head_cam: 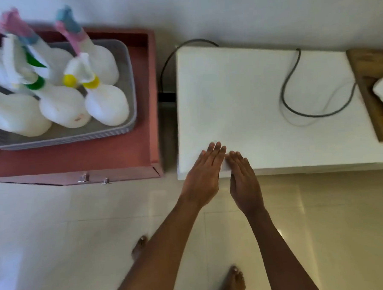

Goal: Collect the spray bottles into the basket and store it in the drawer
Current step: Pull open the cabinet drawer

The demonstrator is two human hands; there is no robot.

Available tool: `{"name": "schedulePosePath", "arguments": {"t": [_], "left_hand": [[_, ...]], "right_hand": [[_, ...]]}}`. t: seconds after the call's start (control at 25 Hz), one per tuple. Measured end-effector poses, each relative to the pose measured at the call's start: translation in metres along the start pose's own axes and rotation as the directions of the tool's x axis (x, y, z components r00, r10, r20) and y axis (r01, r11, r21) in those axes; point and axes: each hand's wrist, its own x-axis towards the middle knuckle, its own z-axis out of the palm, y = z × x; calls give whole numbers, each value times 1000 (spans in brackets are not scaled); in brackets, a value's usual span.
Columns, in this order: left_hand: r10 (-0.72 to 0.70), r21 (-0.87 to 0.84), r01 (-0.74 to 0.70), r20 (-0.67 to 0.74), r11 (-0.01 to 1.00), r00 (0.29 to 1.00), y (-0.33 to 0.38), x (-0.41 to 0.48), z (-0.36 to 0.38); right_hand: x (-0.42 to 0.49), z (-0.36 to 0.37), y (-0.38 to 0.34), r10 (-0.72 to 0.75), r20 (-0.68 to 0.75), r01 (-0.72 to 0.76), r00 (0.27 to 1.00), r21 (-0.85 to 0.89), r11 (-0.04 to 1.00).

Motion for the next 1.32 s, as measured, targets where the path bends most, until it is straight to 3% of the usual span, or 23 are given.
{"name": "schedulePosePath", "arguments": {"t": [0.2,0.36,0.4,0.44,0.52,0.56,0.6,0.76,1.0,1.32], "left_hand": [[193,394,-200,57,897,979,41,63,53],[181,434,-147,-37,889,983,40,82,69],[169,418,-129,-59,899,984,40,80,70],[158,410,-113,-78,905,984,41,78,73],[175,422,-119,-97,899,980,43,78,77],[195,432,-135,-99,892,976,42,78,78],[209,443,-144,-101,885,973,40,78,79],[227,415,-144,-157,898,961,38,78,82],[265,416,-150,-234,897,935,31,78,89],[261,411,-153,-221,899,940,31,75,88]], "right_hand": [[-79,10,66,280,-92,-282,956,-10,959],[-97,57,125,578,128,-592,806,170,788],[-94,70,137,673,206,-703,710,246,667],[-88,83,149,761,313,-815,569,342,469],[-70,109,160,762,585,-862,279,503,-70],[-60,123,160,700,683,-798,211,534,-280],[-51,136,159,650,737,-742,188,540,-398],[-21,171,148,524,820,-561,229,551,-617],[5,205,150,495,828,-231,265,552,-801],[-2,201,171,355,861,-267,363,461,-846]]}}
